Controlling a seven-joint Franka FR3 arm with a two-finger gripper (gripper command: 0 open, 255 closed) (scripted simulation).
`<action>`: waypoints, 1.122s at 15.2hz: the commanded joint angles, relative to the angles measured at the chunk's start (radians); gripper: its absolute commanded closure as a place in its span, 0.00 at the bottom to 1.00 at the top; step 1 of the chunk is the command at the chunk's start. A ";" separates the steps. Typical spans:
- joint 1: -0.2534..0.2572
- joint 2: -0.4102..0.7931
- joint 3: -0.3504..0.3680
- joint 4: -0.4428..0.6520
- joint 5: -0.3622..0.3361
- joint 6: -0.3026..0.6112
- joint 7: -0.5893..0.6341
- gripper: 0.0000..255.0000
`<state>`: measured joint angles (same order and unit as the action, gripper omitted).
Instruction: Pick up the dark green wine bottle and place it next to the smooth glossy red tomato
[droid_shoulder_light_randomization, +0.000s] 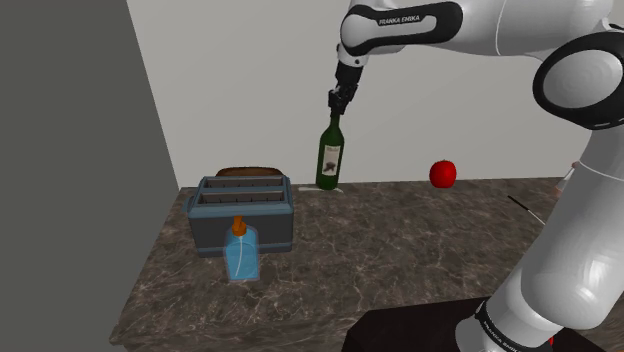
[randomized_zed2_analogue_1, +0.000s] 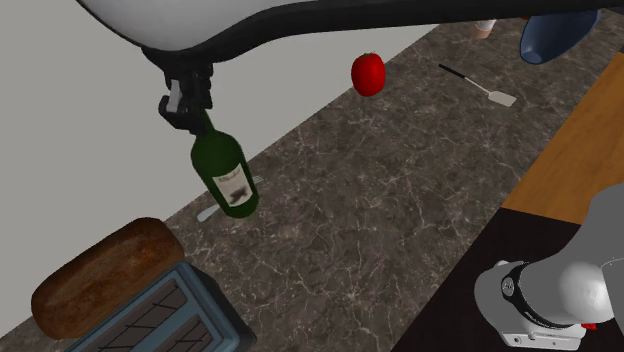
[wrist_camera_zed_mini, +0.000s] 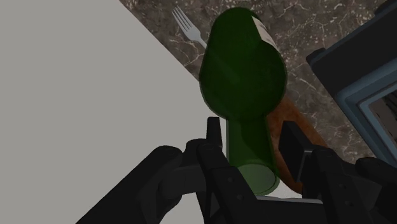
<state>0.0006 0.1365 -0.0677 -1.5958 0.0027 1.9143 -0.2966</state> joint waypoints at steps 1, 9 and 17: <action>-0.001 0.000 -0.001 0.032 0.000 -0.032 -0.001 1.00; -0.002 0.021 -0.001 0.169 0.002 -0.148 -0.003 1.00; -0.005 0.065 -0.002 0.339 0.005 -0.275 -0.005 1.00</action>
<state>-0.0044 0.1945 -0.0699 -1.2816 0.0077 1.6582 -0.3020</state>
